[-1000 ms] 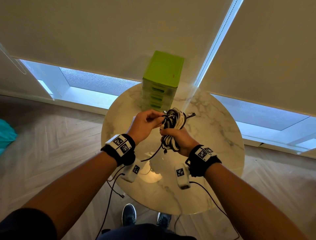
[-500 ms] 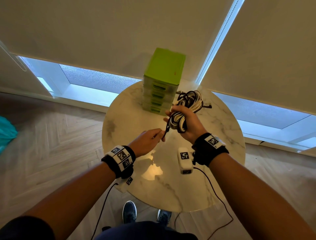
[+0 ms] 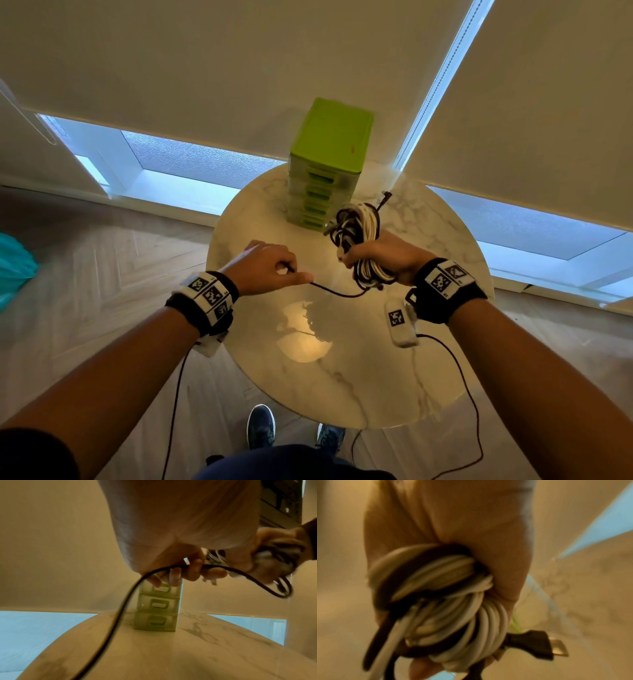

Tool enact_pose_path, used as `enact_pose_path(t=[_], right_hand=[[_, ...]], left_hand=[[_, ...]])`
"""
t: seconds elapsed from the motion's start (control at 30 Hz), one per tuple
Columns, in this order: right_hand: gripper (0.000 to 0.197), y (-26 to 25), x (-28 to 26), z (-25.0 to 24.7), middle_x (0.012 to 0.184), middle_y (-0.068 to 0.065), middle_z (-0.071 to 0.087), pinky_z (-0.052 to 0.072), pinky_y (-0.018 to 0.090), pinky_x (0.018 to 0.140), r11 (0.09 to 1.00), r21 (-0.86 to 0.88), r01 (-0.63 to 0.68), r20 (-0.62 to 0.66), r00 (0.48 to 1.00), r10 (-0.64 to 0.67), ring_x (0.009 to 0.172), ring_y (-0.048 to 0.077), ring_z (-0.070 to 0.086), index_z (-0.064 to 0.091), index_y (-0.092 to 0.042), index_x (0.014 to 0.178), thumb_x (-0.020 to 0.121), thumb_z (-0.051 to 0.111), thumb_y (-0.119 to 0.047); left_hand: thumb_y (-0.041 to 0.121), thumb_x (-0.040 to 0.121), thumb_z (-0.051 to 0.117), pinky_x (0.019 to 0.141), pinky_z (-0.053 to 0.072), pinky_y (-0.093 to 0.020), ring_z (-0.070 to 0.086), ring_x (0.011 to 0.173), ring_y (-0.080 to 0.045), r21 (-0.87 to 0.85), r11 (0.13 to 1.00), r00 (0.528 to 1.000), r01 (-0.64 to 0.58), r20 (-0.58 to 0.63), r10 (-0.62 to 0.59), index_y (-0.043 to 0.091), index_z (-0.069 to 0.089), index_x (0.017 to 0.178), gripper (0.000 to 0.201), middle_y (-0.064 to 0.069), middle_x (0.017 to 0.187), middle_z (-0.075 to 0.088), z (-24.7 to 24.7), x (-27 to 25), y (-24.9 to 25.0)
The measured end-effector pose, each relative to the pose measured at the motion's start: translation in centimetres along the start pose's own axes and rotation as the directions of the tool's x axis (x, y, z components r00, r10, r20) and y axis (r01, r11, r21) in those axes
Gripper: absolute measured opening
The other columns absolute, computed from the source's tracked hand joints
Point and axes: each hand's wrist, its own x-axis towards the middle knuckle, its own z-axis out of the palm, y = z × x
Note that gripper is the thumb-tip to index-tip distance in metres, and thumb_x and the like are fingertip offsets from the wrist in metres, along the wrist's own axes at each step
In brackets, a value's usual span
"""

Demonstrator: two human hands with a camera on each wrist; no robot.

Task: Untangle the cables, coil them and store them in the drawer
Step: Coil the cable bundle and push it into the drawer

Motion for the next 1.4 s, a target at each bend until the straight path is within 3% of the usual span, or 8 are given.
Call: enact_pose_path(t=[0.17, 0.27, 0.4, 0.6, 0.8, 1.03, 1.2, 1.4], right_hand=[[0.040, 2.1, 1.8, 0.3, 0.086, 0.015, 0.075, 0.055, 0.030, 0.063, 0.991, -0.126, -0.052, -0.080, 0.996, 0.042, 0.070, 0.020, 0.067, 0.075, -0.003, 0.095, 0.074, 0.086, -0.034], [0.043, 2.4, 2.0, 2.2, 0.090, 0.005, 0.077, 0.057, 0.036, 0.080, 0.996, -0.085, 0.019, -0.052, 0.998, -0.024, 0.082, 0.018, 0.070, 0.077, -0.015, 0.095, 0.071, 0.086, -0.050], [0.028, 1.9, 1.8, 4.6, 0.092, -0.013, 0.077, 0.053, 0.019, 0.073, 0.980, 0.047, 0.193, -0.101, 0.977, -0.188, 0.084, 0.000, 0.070, 0.073, -0.030, 0.106, 0.080, 0.084, -0.025], [0.034, 2.5, 2.5, 5.7, 0.096, 0.006, 0.076, 0.059, 0.051, 0.086, 0.952, 0.065, 0.299, -0.253, 0.928, -0.275, 0.092, 0.024, 0.073, 0.073, -0.019, 0.107, 0.076, 0.081, -0.009], [0.044, 3.1, 2.7, 5.3, 0.102, 0.008, 0.075, 0.058, 0.053, 0.090, 0.949, 0.074, 0.305, -0.226, 0.932, -0.282, 0.098, 0.027, 0.071, 0.069, -0.018, 0.115, 0.074, 0.080, -0.005], [0.047, 3.0, 2.7, 5.3, 0.113, 0.021, 0.070, 0.054, 0.060, 0.094, 0.932, 0.218, 0.291, -0.094, 0.956, -0.277, 0.108, 0.040, 0.067, 0.066, -0.008, 0.120, 0.076, 0.071, 0.006], [0.036, 2.4, 3.0, 5.3, 0.112, 0.024, 0.070, 0.055, 0.057, 0.094, 0.877, 0.337, 0.343, -0.205, 0.936, -0.288, 0.107, 0.042, 0.067, 0.068, -0.001, 0.115, 0.080, 0.071, -0.002], [0.016, 1.6, 3.2, 2.9, 0.088, 0.015, 0.069, 0.057, 0.042, 0.077, 0.817, 0.451, 0.359, -0.403, 0.899, -0.173, 0.087, 0.030, 0.068, 0.068, -0.005, 0.097, 0.082, 0.074, -0.003]], left_hand=[[0.038, 0.097, 0.067, 0.072, 0.036, -0.008, 0.052, 0.082, 0.009, -0.248, 0.968, 0.990, -0.026, -0.138, -0.009, 0.027, 0.062, 0.099, 0.013, 0.016, 0.088, 0.053, -0.4, 1.0, 1.0], [0.036, 0.102, 0.060, 0.078, 0.046, -0.023, 0.058, 0.086, -0.002, -0.422, 0.907, 0.963, 0.005, -0.243, -0.119, 0.021, 0.059, 0.105, 0.016, 0.006, 0.094, 0.060, 1.0, 2.5, 2.1], [0.026, 0.107, 0.050, 0.095, 0.052, -0.026, 0.064, 0.111, -0.008, -0.700, 0.714, 0.957, 0.024, -0.190, -0.218, 0.016, 0.050, 0.122, 0.018, -0.002, 0.121, 0.064, 2.1, 3.4, 4.2], [0.018, 0.109, 0.044, 0.103, 0.050, -0.037, 0.057, 0.117, -0.020, -0.869, 0.495, 0.928, 0.013, -0.173, -0.330, 0.025, 0.038, 0.110, 0.009, -0.016, 0.128, 0.055, 3.5, 4.6, 6.3], [0.007, 0.110, 0.036, 0.100, 0.049, -0.023, 0.047, 0.135, -0.023, -0.962, 0.267, 0.929, -0.060, -0.152, -0.338, 0.023, 0.037, 0.105, 0.017, -0.014, 0.144, 0.047, 4.2, 5.2, 7.9], [0.041, 0.093, 0.055, 0.117, 0.039, -0.053, 0.047, 0.138, -0.025, -0.941, 0.338, 0.938, 0.015, -0.105, -0.332, 0.045, 0.049, 0.103, 0.012, -0.011, 0.150, 0.048, 4.2, 6.2, 6.5], [0.059, 0.086, 0.054, 0.117, 0.039, -0.044, 0.038, 0.145, -0.021, -0.890, 0.450, 0.937, -0.076, -0.219, -0.274, 0.057, 0.039, 0.108, 0.027, -0.007, 0.161, 0.028, 4.2, 5.1, 6.9], [0.055, 0.108, 0.022, 0.099, 0.047, -0.032, 0.068, 0.108, -0.019, -0.773, 0.574, 0.960, 0.269, 0.164, -0.228, 0.020, 0.057, 0.123, 0.053, -0.008, 0.117, 0.071, 5.2, 2.5, 4.9]])
